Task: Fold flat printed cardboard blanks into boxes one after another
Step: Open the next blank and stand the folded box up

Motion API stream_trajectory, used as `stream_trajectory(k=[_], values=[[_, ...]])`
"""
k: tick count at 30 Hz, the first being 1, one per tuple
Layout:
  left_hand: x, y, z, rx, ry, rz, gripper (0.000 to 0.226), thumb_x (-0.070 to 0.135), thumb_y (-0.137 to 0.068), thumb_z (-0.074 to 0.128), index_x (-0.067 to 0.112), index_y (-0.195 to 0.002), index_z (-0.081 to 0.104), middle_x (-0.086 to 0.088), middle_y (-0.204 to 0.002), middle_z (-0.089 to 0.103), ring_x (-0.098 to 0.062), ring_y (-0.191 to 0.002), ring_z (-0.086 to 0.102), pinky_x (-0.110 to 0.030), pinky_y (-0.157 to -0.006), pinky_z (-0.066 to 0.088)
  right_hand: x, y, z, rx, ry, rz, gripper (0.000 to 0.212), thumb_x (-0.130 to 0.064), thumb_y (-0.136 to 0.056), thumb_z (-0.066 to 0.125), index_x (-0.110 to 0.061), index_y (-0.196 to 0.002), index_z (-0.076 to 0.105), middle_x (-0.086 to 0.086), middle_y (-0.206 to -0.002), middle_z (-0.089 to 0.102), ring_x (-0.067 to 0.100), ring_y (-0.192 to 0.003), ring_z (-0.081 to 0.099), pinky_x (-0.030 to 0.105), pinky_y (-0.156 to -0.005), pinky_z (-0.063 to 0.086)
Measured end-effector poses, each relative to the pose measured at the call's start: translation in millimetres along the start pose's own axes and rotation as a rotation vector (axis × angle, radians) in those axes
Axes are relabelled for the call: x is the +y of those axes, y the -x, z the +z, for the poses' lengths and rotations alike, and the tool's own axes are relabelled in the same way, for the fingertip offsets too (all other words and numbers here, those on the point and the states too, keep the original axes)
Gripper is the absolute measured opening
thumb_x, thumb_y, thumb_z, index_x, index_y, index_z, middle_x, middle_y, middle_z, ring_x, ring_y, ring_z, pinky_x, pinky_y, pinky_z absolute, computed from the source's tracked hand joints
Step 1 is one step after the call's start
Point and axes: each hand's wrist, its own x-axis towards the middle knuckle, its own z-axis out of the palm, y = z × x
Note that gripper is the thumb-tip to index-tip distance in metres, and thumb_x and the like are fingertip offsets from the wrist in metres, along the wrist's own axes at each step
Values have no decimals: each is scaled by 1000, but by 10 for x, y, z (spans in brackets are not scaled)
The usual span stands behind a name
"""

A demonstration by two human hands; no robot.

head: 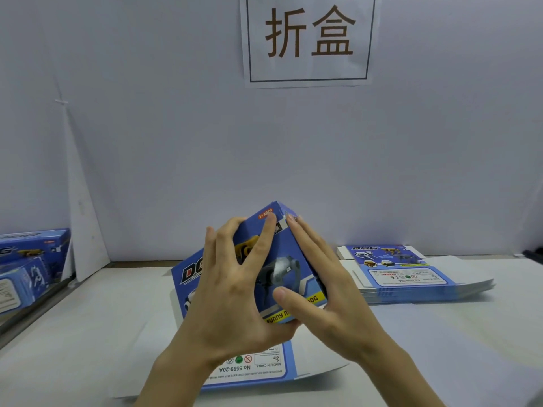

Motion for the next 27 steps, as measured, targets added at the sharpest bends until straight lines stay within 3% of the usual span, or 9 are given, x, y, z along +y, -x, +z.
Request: stream_trajectory(k=[4,7,13,22,24,27], values=[[6,3,-9,27,4,19,112,70,-58,61,22,-151,21,-12,-142,27,-39,-129,36,-58,-109,28,-14,-5,8,13,13,-23,71,-35,-84,62,-45,-145,28,-24,-154,21,3,-143,21,37,-105,45],[16,17,-24,36,18,22,113,68,-57,65,19,-150,25,-12,-141,27,-39,-126,37,-65,-99,40,-17,-9,4,3,-22,-20,69,-32,-84,62,-45,-144,30,-24,-154,22,6,-144,21,41,-103,47],[41,10,-2,26,41,12,115,66,-56,70,20,-151,24,-9,-141,26,-42,-125,39,-62,-91,47,-23,-9,-15,11,-69,-5,66,-43,-81,58,-43,-143,35,-27,-152,25,10,-144,23,48,-101,46],[6,28,26,-16,90,3,117,67,-56,67,30,-151,10,-8,-145,21,-37,-130,37,-58,-96,46,-61,-4,-4,21,86,-22,64,-40,-84,58,-47,-141,30,-28,-154,20,0,-144,15,42,-110,38],[5,27,21,-29,90,7,120,65,-56,71,28,-152,10,-7,-147,18,-33,-132,36,-58,-97,45,-66,-10,-68,-36,34,7,65,-41,-83,60,-51,-140,31,-31,-153,15,-3,-143,14,37,-107,43],[19,6,-25,-9,113,48,117,63,-58,74,24,-152,16,0,-148,15,-24,-134,30,-62,-98,42,-110,-23,-222,-132,-188,88,63,-49,-80,61,-55,-138,37,-40,-150,11,-16,-135,23,18,-97,47]])
